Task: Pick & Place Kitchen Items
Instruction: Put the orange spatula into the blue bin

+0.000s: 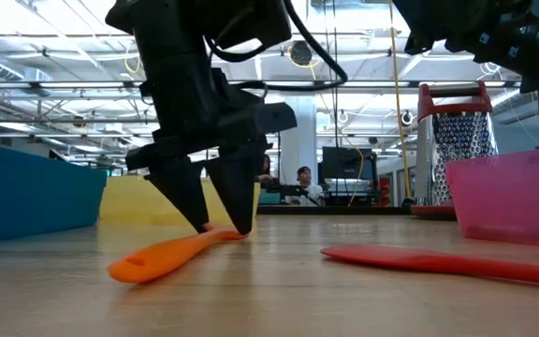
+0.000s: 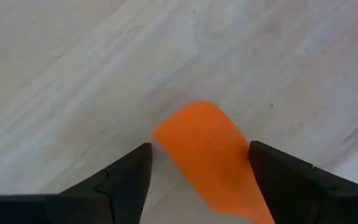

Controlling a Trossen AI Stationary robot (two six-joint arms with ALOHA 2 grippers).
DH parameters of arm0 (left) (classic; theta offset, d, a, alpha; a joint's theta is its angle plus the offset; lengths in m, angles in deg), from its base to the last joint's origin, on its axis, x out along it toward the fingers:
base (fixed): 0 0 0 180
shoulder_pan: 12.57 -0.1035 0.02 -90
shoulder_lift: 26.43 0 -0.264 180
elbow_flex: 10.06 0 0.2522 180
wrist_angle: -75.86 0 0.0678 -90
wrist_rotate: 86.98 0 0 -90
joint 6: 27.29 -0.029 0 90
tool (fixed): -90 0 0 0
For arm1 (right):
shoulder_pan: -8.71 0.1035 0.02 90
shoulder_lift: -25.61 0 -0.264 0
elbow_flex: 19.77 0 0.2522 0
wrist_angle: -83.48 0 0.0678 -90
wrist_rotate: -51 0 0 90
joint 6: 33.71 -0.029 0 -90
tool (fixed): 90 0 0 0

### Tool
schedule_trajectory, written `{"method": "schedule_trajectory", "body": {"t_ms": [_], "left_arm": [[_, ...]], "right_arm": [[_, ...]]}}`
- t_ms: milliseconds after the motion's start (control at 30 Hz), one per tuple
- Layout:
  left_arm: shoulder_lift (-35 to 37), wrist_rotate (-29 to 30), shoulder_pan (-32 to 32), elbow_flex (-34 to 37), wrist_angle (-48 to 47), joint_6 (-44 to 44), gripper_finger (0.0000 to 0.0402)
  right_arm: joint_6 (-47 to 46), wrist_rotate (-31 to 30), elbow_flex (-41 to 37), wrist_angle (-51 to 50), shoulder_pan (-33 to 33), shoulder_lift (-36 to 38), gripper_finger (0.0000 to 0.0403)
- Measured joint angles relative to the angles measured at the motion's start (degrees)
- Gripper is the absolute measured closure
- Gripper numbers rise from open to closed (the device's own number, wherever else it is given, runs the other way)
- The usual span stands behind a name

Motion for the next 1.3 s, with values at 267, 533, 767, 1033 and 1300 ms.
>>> {"method": "schedule_trajectory", "body": {"t_ms": [267, 533, 767, 1033, 1300], "left_arm": [[-1.4, 0.2, 0.0, -0.1, -1.6, 3.1, 0.0162], [-1.2, -0.4, 0.1, 0.2, 2.4, 2.3, 0.0265], [-1.3, -1.0, 0.1, 0.2, 3.6, 1.4, 0.0344], [-0.4, -1.0, 0.1, -1.0, 2.9, -1.8, 0.0381], [5.8, 3.0, 0.5, -2.8, -4.2, -1.2, 0.0381]], "right_arm": [[0.1, 0.1, 0.0, 0.0, 0.0, 0.0, 0.0263], [0.2, 0.1, 0.0, 0.0, 0.0, 0.0, 0.0264], [0.2, 0.1, 0.0, 0.0, 0.0, 0.0, 0.0264], [0.2, 0.1, 0.0, 0.0, 0.0, 0.0, 0.0264], [0.2, 0.1, 0.0, -0.1, 0.0, -0.1, 0.0264]]}}
